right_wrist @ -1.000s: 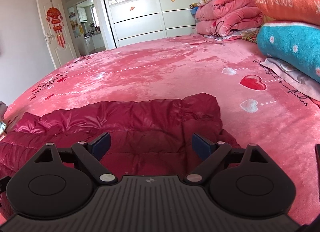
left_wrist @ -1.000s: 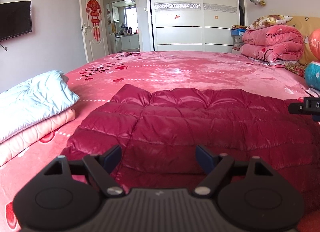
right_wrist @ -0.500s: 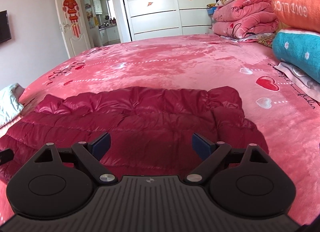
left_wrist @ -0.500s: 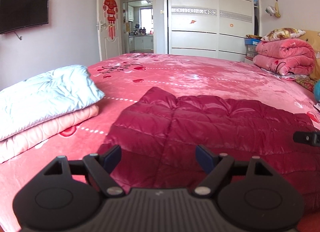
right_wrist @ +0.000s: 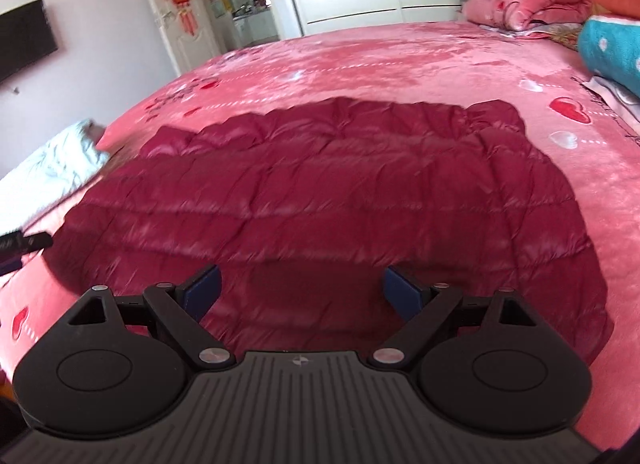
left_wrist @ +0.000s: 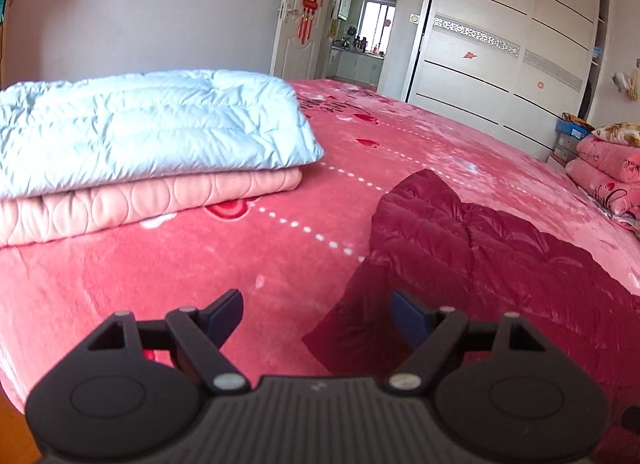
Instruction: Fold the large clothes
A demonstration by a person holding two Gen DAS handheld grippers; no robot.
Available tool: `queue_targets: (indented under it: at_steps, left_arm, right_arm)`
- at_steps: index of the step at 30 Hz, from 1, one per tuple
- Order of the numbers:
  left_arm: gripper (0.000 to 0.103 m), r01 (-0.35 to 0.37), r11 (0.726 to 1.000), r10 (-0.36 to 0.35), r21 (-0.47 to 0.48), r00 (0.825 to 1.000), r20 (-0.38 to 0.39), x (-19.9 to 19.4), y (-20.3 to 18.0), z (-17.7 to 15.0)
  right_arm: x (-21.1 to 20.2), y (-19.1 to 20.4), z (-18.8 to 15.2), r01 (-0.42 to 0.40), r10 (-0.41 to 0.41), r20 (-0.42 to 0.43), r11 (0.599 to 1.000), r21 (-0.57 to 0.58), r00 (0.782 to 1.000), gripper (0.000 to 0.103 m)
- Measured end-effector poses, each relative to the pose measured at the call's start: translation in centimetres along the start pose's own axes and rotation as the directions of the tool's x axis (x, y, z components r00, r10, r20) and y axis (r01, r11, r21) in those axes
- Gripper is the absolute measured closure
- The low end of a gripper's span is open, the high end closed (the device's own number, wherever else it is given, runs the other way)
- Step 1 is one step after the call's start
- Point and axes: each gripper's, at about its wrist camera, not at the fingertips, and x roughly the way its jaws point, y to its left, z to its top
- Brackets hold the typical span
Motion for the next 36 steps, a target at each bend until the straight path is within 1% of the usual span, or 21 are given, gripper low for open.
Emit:
queue_targets:
  at_steps: [3, 5, 9, 11, 14, 17, 21, 23, 24, 27, 29, 31, 32, 33, 34, 36]
  left_arm:
    - [0.022, 0.025, 0.998, -0.027, -0.055, 0.999, -0.03, 0.4, 0.9, -0.5]
    - [0.022, 0.053, 0.996, -0.056, -0.075, 0.997, -0.046, 0.7, 1.1, -0.8]
    - [0.022, 0.127, 0.982, -0.138, -0.14, 0.987, -0.079, 1.4, 1.0, -1.2]
    - [0.022, 0.161, 0.975, -0.176, -0.153, 0.98, -0.088, 1.8, 0.7, -1.4]
    - [0.022, 0.193, 0.965, -0.214, -0.179, 0.972, -0.101, 2.5, 0.2, -1.6]
    - [0.022, 0.22, 0.952, -0.245, -0.212, 0.965, -0.098, 3.4, 0.0, -1.6]
    - [0.021, 0.237, 0.938, -0.27, -0.254, 0.957, -0.107, 4.5, -0.2, -1.7]
    - [0.019, 0.247, 0.928, -0.285, -0.28, 0.953, -0.104, 5.0, -0.3, -1.8]
    - [0.019, 0.252, 0.925, -0.291, -0.285, 0.951, -0.102, 5.2, -0.5, -1.8]
    - [0.018, 0.261, 0.92, -0.301, -0.291, 0.948, -0.102, 5.8, -1.0, -1.5]
    - [0.018, 0.259, 0.914, -0.304, -0.313, 0.947, -0.101, 6.1, -1.1, -1.4]
    - [0.021, 0.255, 0.911, -0.301, -0.325, 0.948, -0.1, 6.5, -1.3, -1.2]
    - [0.025, 0.252, 0.914, -0.297, -0.317, 0.949, -0.102, 6.6, -1.6, -1.1]
    - [0.031, 0.25, 0.919, -0.292, -0.305, 0.951, -0.103, 6.7, -1.8, -1.0]
    - [0.034, 0.249, 0.922, -0.29, -0.296, 0.951, -0.104, 6.7, -2.0, -0.9]
    - [0.049, 0.249, 0.927, -0.288, -0.28, 0.952, -0.106, 6.6, -2.5, -0.8]
  right_arm:
    - [-0.4, 0.4, -0.8, -0.037, 0.039, -0.037, 0.999, 0.034, 0.999, 0.0]
    - [-0.3, 0.1, -1.0, -0.046, 0.05, -0.063, 0.997, 0.063, 0.997, 0.0]
    - [-0.6, -0.1, -1.4, -0.012, 0.019, -0.083, 0.997, 0.076, 0.996, 0.0]
    - [-0.7, -0.7, -2.0, -0.006, 0.021, -0.107, 0.991, 0.133, 0.994, 0.0]
    - [-0.8, -2.2, -2.5, 0.009, 0.023, -0.137, 0.974, 0.227, 0.99, 0.0]
    - [-1.3, -4.4, -3.1, 0.021, 0.03, -0.139, 0.936, 0.351, 0.99, 0.0]
    - [-2.3, -8.0, -4.0, 0.004, 0.04, -0.074, 0.857, 0.516, 0.996, 0.0]
    - [-2.6, -9.5, -4.5, -0.013, 0.044, -0.039, 0.806, 0.592, 0.998, 0.0]
    - [-2.7, -10.0, -4.8, -0.025, 0.047, -0.019, 0.786, 0.618, 0.999, 0.0]
    - [-2.6, -11.3, -4.9, -0.039, 0.026, 0.029, 0.754, 0.656, 0.999, 0.0]
    - [-2.5, -12.2, -5.1, -0.056, 0.02, 0.061, 0.726, 0.685, 0.998, 0.0]
    - [-2.3, -12.7, -5.3, -0.08, 0.015, 0.097, 0.701, 0.709, 0.995, 0.0]
    - [-2.2, -13.1, -5.3, -0.085, 0.009, 0.11, 0.696, 0.713, 0.994, 0.0]
    - [-2.2, -13.4, -5.3, -0.089, 0.002, 0.122, 0.694, 0.715, 0.993, 0.0]
    - [-2.3, -13.6, -5.3, -0.092, -0.005, 0.133, 0.692, 0.716, 0.991, 0.0]
    - [-2.3, -13.8, -5.2, -0.09, -0.021, 0.145, 0.692, 0.716, 0.989, 0.0]
